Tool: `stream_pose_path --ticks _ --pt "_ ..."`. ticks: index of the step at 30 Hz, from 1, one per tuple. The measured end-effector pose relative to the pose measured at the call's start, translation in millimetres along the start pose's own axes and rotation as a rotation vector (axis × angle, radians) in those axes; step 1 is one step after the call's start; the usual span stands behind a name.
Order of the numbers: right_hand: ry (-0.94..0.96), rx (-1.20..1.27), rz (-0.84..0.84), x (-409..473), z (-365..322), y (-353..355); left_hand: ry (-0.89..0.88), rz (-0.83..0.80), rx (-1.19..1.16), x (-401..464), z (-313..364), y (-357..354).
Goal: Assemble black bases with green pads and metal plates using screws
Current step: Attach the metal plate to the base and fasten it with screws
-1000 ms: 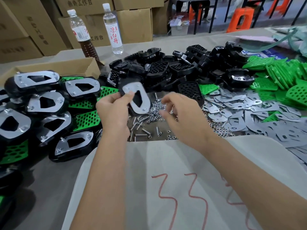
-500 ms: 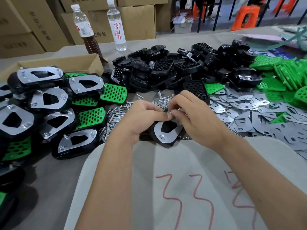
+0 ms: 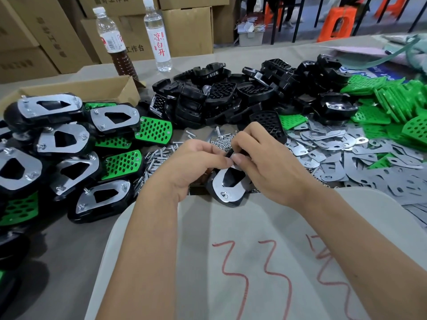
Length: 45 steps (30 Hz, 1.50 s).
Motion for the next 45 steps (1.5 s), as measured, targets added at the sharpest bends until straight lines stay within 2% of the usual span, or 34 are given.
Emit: stream_pose_path --ticks 7,11,16,22,30,32,35,37,39,41,45 --pt "0.006 -0.248 0.118 1 -7 1 -0.019 -0.029 0.01 -2 2 -7" --pt "-0.051 -0.183 0.215 2 0 12 -0.028 -0.001 -0.036 -1 4 -4" --pt "-0.078 -0.134 0.139 0 11 7 -0.006 0.118 -0.157 2 5 10" --pt "-0.126 -0.219 0.196 3 15 13 -0.022 0.144 -0.151 4 4 8" --pt "-0.111 -0.35 0.188 2 12 8 -0.065 0.134 -0.165 3 10 4" --pt "-0.154 -0.321 0.221 2 13 9 -0.084 0.167 -0.166 3 12 8" --pt "-0.257 -0.142 0.278 0 19 13 -0.094 0.288 -0.237 9 13 25" --pt "-0.195 -0.079 0.171 0 12 2 -0.059 0.464 -0.386 14 4 47" --pt "-0.055 -0.02 -0.042 -3 -6 -21 0.011 0.602 -0.601 17 -10 63" --pt "0.017 0.052 -0.194 -9 -20 -39 0.073 0.6 -0.827 20 -18 64" --pt "0.014 0.125 -0.245 -5 -23 -46 0.126 0.455 -1.078 23 -17 51"
Point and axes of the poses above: each hand's wrist, its own x-axis towards the middle knuckle, its own y-axis out of the back of the hand, z = x × y, the point moved 10 cm from there along x, towards the middle knuckle, and after that the axes turned 13 degrees about z, right-handed, at the moved point
